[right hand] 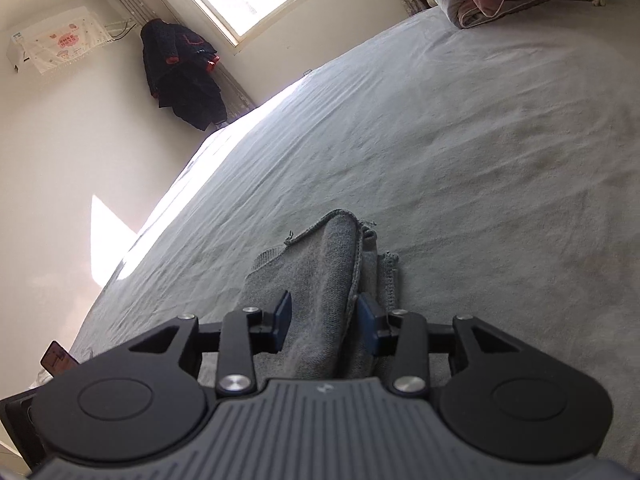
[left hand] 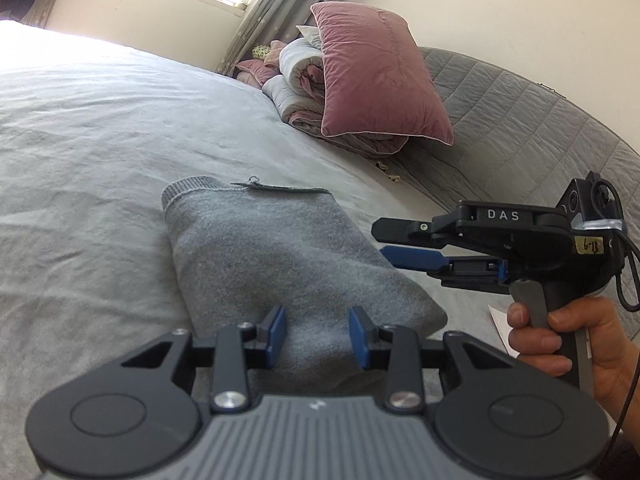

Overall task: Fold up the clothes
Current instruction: 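Fold the pinched side over the sweater body and open both grippers, then pinch the folded sweater end with the left gripper while the right gripper pinches alongside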

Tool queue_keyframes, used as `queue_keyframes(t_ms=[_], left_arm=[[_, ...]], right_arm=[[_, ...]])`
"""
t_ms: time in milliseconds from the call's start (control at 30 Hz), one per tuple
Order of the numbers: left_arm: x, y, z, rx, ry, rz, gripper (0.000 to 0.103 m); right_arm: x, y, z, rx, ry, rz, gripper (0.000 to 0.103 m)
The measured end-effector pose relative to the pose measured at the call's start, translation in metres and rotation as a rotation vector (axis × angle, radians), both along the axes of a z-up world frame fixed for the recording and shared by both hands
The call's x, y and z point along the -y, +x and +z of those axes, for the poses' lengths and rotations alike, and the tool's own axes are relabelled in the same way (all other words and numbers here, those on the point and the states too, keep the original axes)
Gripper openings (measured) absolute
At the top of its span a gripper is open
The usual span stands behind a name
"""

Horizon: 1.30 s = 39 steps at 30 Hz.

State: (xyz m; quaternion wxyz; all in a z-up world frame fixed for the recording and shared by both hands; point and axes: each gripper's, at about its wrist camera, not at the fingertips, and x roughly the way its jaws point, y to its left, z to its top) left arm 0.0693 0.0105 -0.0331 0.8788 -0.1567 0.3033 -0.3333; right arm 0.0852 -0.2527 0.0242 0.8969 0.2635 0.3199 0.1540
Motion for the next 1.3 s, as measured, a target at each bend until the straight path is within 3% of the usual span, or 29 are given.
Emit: queue_keyframes(t_ms=[400, 733, 1167, 1300], left_arm=[[-0.002, -0.002, 0.002, 0.02, 0.016, -0.025, 0.035], [-0.015, 0.005, 0.0, -0.025, -0.039, -0.004, 0.035], [-0.016, 0.005, 0.003, -0.022, -0.032, 0.008, 0.036], [-0.023, 0.005, 0.006, -0.002, 0.001, 0.041, 0.037]], right_arm=[[-0.011, -0.016, -0.002, 0.099, -0.104, 0.104, 0.041], [-0.009, -0.017, -0.015, 0.081, -0.183, 0.122, 0.041], [0.005, -0.036, -0.023, 0.058, -0.179, 0.133, 0.041], [0.006, -0.041, -0.026, 0.046, -0.183, 0.134, 0.041]])
